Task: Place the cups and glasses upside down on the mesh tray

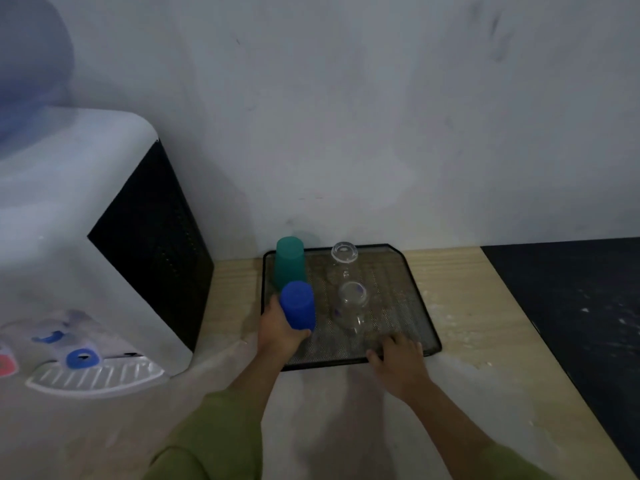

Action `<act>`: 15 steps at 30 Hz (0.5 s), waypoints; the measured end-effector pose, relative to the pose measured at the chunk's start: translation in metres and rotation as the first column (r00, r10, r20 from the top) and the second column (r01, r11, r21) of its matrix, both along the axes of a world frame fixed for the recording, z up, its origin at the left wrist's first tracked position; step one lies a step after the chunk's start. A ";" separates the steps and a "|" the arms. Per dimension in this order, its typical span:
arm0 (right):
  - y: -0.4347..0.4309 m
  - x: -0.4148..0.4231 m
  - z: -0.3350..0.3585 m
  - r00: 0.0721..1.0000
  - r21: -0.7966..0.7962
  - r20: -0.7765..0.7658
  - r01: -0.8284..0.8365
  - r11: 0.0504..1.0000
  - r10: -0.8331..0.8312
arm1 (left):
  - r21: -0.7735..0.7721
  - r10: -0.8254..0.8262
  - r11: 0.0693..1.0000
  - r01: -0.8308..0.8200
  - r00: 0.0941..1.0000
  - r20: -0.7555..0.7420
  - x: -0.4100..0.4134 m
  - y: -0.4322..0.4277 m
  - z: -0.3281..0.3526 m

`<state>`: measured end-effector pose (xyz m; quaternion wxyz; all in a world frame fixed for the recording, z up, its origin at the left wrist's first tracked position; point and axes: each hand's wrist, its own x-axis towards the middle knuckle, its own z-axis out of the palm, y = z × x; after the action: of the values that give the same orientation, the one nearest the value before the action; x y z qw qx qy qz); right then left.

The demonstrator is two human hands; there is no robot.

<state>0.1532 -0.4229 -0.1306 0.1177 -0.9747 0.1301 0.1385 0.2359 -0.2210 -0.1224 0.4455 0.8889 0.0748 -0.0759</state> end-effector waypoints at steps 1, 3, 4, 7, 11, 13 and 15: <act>0.000 0.000 0.000 1.000 0.012 -0.003 0.005 1.000 -0.005 | 0.003 -0.004 1.000 0.004 1.000 0.002 -0.001 0.000 -0.001; -0.001 0.000 0.001 1.000 0.025 -0.010 0.014 1.000 -0.013 | 0.017 -0.009 1.000 0.009 1.000 0.000 -0.003 0.001 -0.001; 0.000 0.000 0.003 1.000 0.030 -0.021 0.012 0.999 -0.012 | 0.035 -0.012 0.999 0.012 1.000 -0.005 -0.004 0.002 0.000; -0.001 0.002 0.009 0.999 0.061 -0.048 0.025 0.998 -0.022 | 0.056 -0.038 0.998 0.038 0.999 -0.008 -0.007 0.006 0.001; -0.004 0.008 0.027 0.999 0.096 -0.028 0.046 0.994 -0.044 | 0.092 -0.109 0.990 0.109 0.994 -0.007 -0.013 0.014 0.012; -0.005 0.013 0.038 0.998 0.108 -0.002 0.060 0.992 -0.060 | 0.129 -0.154 0.980 0.153 0.988 -0.004 -0.016 0.020 0.023; -0.004 0.019 0.053 0.997 0.114 0.033 0.070 0.991 -0.074 | 0.198 -0.197 0.961 0.191 0.980 0.011 -0.014 0.028 0.039</act>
<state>0.1726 -0.4268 -0.0778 0.1800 -0.9636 0.1549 0.1231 0.2223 -0.1933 -0.0833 0.3474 0.9325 -0.0125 -0.0981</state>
